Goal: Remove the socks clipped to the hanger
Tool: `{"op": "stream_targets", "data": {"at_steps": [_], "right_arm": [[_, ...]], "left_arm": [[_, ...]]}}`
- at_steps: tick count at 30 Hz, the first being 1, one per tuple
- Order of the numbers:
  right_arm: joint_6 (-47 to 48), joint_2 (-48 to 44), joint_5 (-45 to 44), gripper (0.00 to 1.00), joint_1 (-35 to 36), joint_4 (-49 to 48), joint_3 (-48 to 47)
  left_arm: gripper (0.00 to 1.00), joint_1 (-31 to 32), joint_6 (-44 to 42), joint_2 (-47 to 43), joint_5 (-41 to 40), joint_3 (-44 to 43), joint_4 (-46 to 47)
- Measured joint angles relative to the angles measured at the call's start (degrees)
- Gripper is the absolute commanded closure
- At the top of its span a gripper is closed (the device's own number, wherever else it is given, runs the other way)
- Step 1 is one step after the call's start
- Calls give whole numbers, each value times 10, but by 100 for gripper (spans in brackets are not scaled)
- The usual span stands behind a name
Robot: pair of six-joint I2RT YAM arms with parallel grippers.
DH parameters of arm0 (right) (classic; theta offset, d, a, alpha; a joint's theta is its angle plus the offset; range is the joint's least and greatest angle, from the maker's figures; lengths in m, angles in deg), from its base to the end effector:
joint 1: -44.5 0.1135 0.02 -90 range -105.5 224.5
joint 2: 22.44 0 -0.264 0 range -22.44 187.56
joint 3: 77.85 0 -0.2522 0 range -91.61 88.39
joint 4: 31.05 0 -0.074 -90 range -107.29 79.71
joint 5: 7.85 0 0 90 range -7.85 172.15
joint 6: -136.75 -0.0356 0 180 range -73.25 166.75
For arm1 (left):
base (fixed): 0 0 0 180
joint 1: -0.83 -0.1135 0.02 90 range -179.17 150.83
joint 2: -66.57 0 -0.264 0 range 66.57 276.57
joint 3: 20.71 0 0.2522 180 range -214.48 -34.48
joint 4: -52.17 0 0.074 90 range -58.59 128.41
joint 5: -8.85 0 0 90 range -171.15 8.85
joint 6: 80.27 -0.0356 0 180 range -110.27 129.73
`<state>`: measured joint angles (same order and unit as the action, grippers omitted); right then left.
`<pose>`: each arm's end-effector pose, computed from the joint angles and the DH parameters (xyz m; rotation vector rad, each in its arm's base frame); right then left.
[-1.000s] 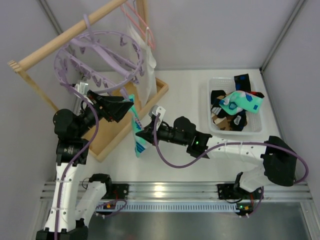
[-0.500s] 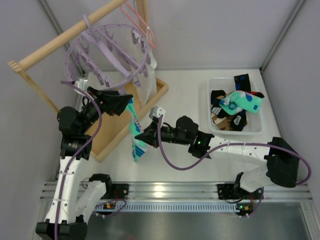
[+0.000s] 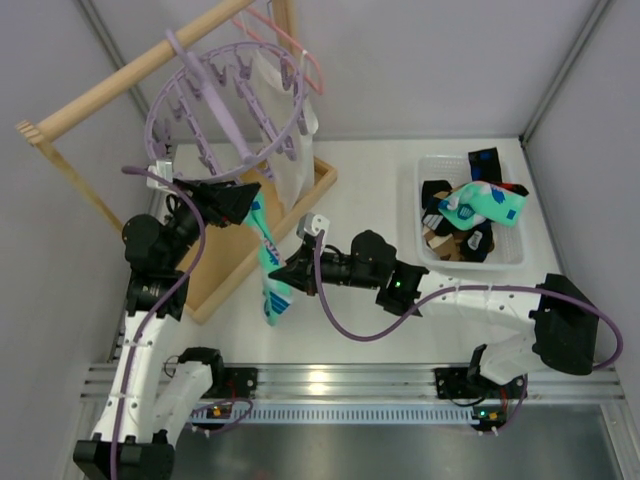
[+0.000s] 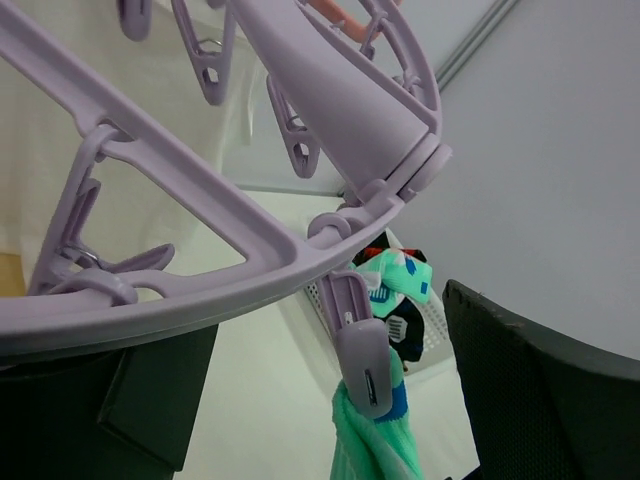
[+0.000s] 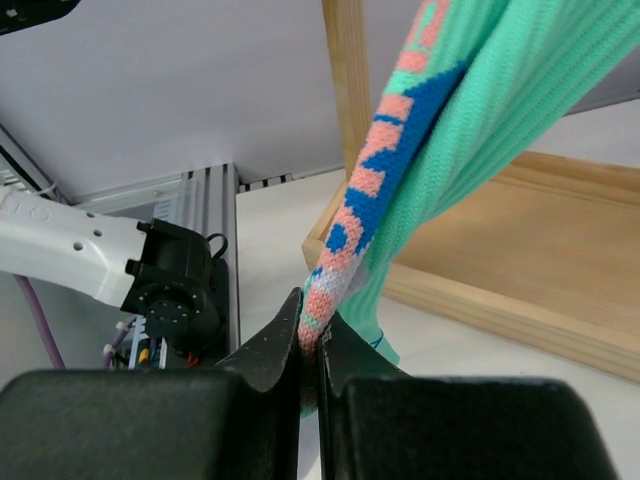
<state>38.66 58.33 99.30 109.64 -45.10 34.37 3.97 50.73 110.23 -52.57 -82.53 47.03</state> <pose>0.1298 0.3051 0.3194 -1.0243 1.3466 1.2184 0.1700 -0.0264 0.3981 -0.0294 1.4412 -0.9727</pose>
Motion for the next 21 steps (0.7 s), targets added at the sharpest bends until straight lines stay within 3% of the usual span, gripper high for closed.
{"op": "stream_targets", "data": {"at_steps": [6, 14, 21], "right_arm": [[15, 4, -44, 100, 5, 39, -16], [85, 81, -162, 100, 61, 114, -105], [130, 161, -282, 100, 113, 138, -181]], "left_arm": [[2, 0, 6, -41, -42, 7, -38], [2, 0, -40, -41, -110, -124, -262], [2, 0, -87, -40, -122, -194, -418]]}}
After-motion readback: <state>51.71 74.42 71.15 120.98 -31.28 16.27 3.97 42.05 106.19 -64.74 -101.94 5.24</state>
